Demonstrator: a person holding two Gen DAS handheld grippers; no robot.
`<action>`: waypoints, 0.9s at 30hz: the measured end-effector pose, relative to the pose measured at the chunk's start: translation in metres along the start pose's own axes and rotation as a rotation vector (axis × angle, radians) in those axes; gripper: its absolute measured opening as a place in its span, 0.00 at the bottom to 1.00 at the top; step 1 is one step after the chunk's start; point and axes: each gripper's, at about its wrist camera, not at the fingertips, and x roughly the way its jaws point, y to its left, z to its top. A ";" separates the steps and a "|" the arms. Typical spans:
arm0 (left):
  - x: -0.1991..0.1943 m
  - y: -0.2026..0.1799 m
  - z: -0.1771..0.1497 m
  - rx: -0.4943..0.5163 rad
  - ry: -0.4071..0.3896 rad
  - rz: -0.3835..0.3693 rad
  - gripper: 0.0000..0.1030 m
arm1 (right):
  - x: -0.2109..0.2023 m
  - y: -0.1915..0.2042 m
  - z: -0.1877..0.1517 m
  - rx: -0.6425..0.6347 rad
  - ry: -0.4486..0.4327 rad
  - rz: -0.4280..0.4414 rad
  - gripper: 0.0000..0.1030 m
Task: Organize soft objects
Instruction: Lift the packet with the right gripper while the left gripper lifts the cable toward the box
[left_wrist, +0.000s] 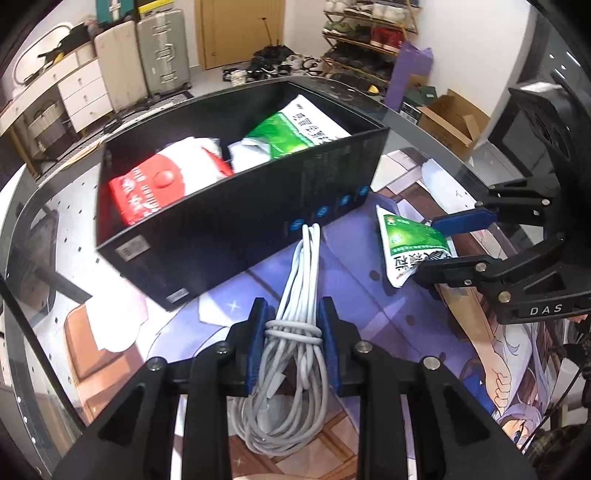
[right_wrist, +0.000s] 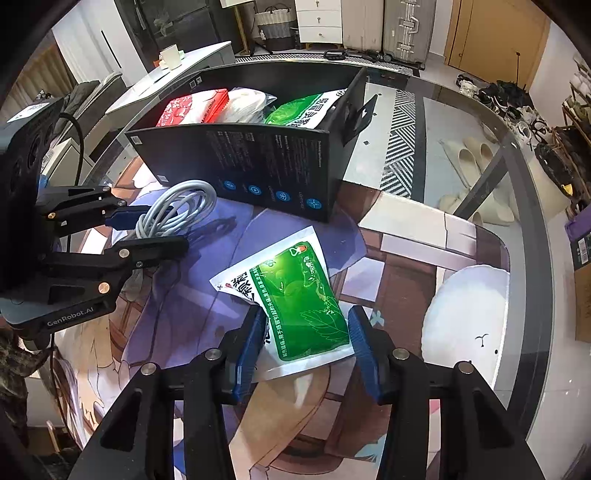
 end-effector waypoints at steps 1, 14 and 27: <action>-0.002 0.002 0.000 -0.013 -0.005 0.006 0.25 | -0.002 0.000 0.001 0.001 -0.006 0.003 0.46; -0.031 0.017 -0.003 -0.117 -0.048 0.053 0.25 | -0.027 0.011 0.004 -0.020 -0.050 0.017 0.46; -0.051 0.020 0.008 -0.162 -0.063 0.111 0.25 | -0.050 0.022 0.023 -0.036 -0.107 0.015 0.46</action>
